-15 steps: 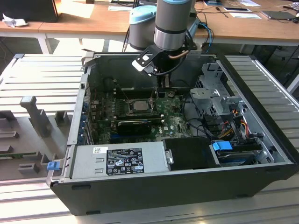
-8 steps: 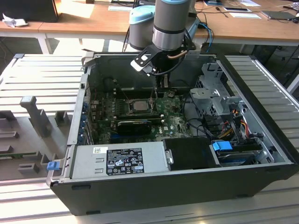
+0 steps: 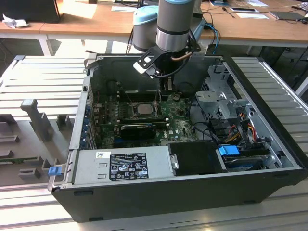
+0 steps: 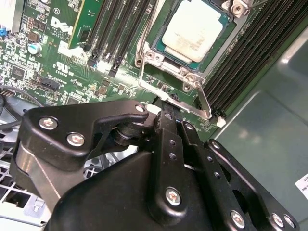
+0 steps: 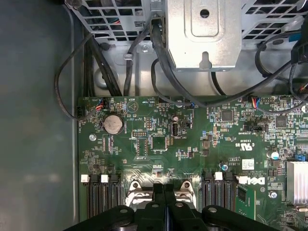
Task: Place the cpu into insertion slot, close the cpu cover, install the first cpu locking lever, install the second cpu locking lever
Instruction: 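Close the cpu cover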
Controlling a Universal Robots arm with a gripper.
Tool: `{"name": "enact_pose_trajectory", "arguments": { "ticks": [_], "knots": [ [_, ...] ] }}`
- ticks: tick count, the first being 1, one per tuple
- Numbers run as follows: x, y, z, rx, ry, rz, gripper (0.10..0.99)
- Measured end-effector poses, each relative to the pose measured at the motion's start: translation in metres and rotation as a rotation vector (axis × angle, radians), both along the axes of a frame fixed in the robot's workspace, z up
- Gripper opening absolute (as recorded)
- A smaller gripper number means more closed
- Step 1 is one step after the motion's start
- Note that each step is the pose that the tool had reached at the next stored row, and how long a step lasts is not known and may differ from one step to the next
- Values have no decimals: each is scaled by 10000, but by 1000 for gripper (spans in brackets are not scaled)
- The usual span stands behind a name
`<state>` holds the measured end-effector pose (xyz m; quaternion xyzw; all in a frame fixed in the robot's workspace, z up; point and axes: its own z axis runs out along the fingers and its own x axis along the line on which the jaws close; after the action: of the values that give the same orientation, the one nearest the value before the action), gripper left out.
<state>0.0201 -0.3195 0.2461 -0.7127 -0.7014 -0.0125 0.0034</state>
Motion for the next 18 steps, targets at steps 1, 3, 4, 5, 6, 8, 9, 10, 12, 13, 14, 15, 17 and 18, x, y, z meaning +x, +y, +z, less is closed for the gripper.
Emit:
{"name": "enact_pose_trajectory", "arguments": {
  "ticks": [1, 3, 4, 5, 6, 8, 9, 10, 12, 13, 14, 15, 17, 18],
  "knots": [
    [-3, 0, 0, 0, -1, 0, 106],
    [-9, 0, 0, 0, 0, 0, 106],
    [-14, 0, 0, 0, 0, 0, 106],
    [-25, 0, 0, 0, 0, 1, 106],
    [-37, 0, -1, 1, 0, 0, 106],
    [-63, 0, -8, 0, 0, -1, 106],
    [-68, 0, -9, -1, 1, 0, 106],
    [-73, 0, -10, -1, 2, 0, 106],
    [-97, 1, -25, 2, 41, 1, 106],
    [-105, 0, -45, 0, 43, 3, 106],
    [-128, 0, -67, 0, 44, 6, 106],
    [-156, 0, -93, 0, 45, 21, 106],
    [-186, 0, -149, 0, 45, 233, 106],
    [-258, 0, -184, -1, 47, 357, 106]
  ]
}}
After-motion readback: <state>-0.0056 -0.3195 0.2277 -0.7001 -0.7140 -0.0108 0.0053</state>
